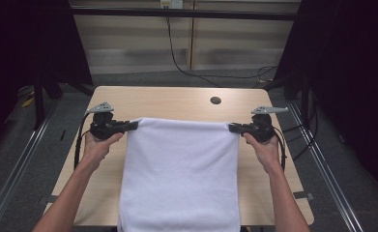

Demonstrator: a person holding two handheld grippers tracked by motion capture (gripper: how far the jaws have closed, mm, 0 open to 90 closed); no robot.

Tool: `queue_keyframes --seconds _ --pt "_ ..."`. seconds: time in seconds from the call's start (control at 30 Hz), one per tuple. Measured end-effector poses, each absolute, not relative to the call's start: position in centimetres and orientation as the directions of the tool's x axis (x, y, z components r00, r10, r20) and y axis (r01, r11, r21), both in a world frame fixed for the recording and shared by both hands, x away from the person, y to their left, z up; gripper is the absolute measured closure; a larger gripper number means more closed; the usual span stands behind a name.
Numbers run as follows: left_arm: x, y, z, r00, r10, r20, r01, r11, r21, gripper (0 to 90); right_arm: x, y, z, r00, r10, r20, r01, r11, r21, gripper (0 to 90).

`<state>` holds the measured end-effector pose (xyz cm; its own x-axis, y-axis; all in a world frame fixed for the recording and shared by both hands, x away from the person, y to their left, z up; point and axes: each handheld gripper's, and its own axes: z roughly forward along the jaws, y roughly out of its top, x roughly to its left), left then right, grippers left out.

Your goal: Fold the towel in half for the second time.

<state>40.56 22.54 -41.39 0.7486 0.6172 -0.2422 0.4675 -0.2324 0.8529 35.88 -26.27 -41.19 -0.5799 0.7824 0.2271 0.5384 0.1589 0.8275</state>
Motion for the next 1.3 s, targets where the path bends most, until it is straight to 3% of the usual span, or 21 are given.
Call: queue_keyframes --seconds 0.53,0.77,1.3 --pt "43.1 22.6 -41.6 0.712 0.649 -0.267 0.482 -0.176 0.858 84.5 39.0 -26.0 -39.5 -0.565 0.805 0.184 0.54 0.192 0.819 86.1" --pt "43.0 22.8 -38.4 0.737 0.639 -0.219 0.422 -0.182 0.888 84.7 39.6 -25.9 -36.3 -0.574 0.807 0.137 0.495 0.21 0.843 86.1" --pt "38.3 23.7 -39.6 0.773 0.601 -0.202 0.383 -0.189 0.904 84.5 34.6 -25.9 -37.6 -0.641 0.758 0.115 0.416 0.218 0.883 86.1"
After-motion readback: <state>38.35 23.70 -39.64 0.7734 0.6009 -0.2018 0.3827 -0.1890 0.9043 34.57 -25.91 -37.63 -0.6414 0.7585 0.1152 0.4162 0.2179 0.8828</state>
